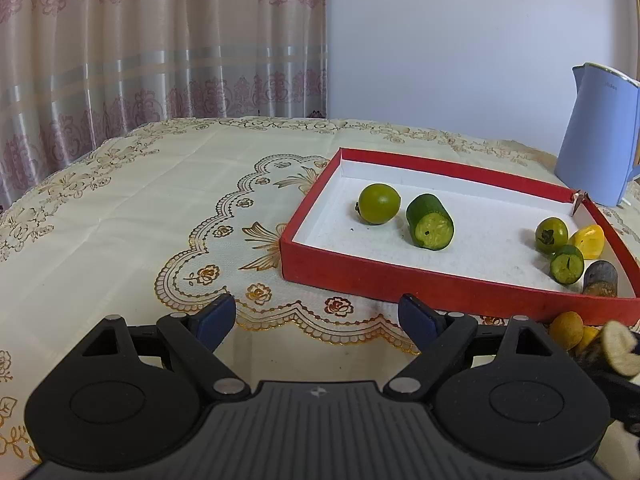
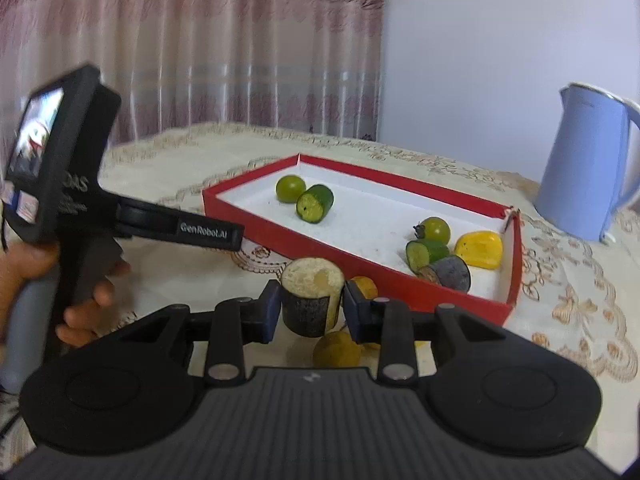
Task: Organize fruits
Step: 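Grasp the dark eggplant chunk beside the tray with the right gripper, then grasp the brownish lime with the left gripper while the right gripper holds the eggplant chunk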
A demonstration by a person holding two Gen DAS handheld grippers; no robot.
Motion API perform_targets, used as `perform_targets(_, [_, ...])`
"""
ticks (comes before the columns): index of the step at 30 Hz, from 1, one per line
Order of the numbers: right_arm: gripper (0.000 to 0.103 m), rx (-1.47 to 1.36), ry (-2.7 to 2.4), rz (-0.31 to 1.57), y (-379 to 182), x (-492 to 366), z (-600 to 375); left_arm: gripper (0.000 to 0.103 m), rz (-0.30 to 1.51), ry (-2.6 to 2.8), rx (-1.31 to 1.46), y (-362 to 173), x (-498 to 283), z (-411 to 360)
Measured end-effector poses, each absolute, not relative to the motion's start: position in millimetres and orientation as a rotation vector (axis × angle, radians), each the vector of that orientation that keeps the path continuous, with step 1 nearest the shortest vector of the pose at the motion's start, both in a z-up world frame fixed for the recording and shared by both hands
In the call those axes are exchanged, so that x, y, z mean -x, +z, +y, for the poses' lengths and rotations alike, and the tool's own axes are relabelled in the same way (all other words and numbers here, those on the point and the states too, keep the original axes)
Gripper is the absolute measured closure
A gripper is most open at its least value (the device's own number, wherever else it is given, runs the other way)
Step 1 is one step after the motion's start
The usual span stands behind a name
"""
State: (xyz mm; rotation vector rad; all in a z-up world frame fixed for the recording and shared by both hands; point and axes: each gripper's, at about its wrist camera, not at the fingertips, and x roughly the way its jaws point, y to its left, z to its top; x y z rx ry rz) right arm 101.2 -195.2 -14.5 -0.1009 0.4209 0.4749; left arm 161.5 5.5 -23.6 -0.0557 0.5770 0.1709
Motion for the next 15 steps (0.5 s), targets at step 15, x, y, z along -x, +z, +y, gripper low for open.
perform_targets(15, [0.071,-0.003,0.386,0.355,-4,-92,-221,0.014,0.567,0.168,0.060,-23,-160,6])
